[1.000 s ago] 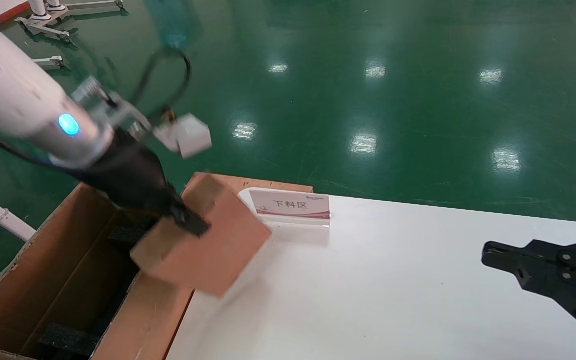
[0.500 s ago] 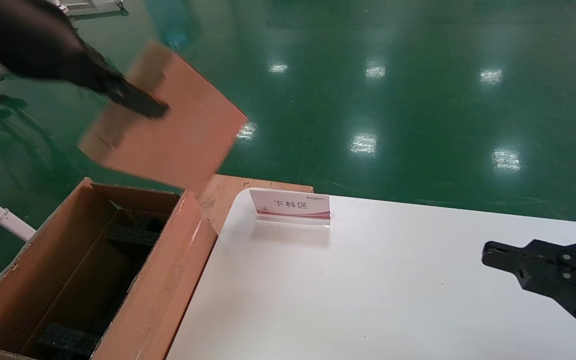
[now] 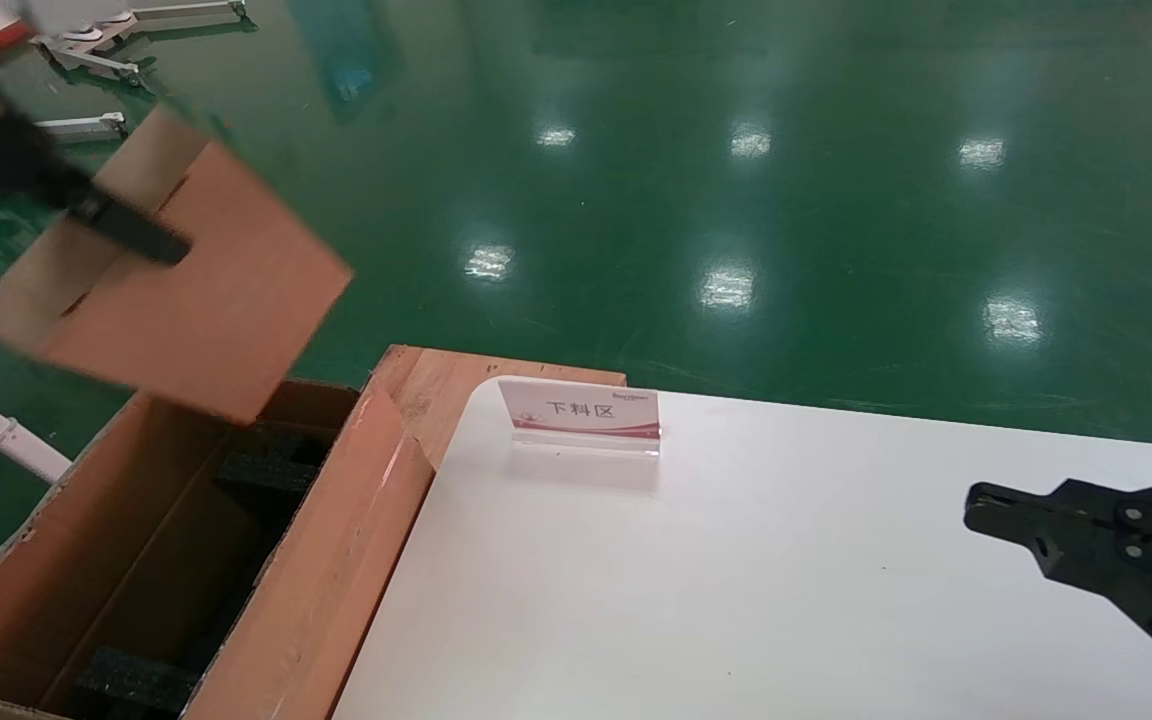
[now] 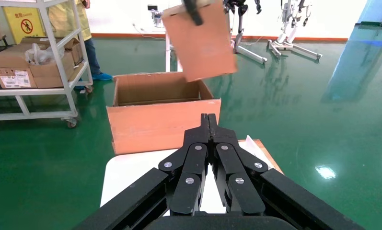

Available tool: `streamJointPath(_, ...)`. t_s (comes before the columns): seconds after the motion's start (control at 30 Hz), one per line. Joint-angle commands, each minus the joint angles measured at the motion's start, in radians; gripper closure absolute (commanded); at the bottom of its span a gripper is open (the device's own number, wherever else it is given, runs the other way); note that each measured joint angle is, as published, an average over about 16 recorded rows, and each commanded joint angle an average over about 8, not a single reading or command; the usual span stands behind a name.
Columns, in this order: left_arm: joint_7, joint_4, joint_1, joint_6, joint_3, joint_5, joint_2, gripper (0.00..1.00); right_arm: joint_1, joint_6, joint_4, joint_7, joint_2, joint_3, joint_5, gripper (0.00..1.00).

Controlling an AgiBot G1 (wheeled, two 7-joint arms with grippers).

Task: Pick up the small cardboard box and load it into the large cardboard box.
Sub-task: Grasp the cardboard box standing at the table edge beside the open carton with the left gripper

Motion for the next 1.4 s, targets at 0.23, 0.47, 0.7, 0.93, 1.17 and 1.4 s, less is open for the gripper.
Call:
streamJointPath(0.23,0.015,0.049,-0.048,0.005,0.24,-0.078,0.001,1.0,0.0,0.0,0.0,0.0,0.0,0.0,0.0,0.0)
streamJointPath(0.47,0.051,0.107,-0.048,-0.004,0.394,-0.166,-0.014,1.0,0.0,0.0,0.0,0.0,0.0,-0.001,0.001,0.0)
streamJointPath(0.7,0.111,0.173,-0.031,-0.018,0.464,-0.217,-0.034,1.0,0.0,0.001,0.0,-0.001,0.001,-0.001,0.001,0.0)
streamJointPath(0.93,0.151,0.209,0.004,-0.033,0.507,-0.251,-0.068,1.0,0.0,0.001,0.0,-0.001,0.001,-0.002,0.001,0.0)
streamJointPath(1.17,0.186,0.25,0.065,-0.066,0.523,-0.272,-0.082,1.0,0.0,0.001,0.0,-0.001,0.001,-0.002,0.001,0.0)
streamJointPath(1.4,0.229,0.318,0.164,-0.102,0.521,-0.297,-0.083,1.0,0.001,0.001,0.0,-0.001,0.001,-0.003,0.002,0.0)
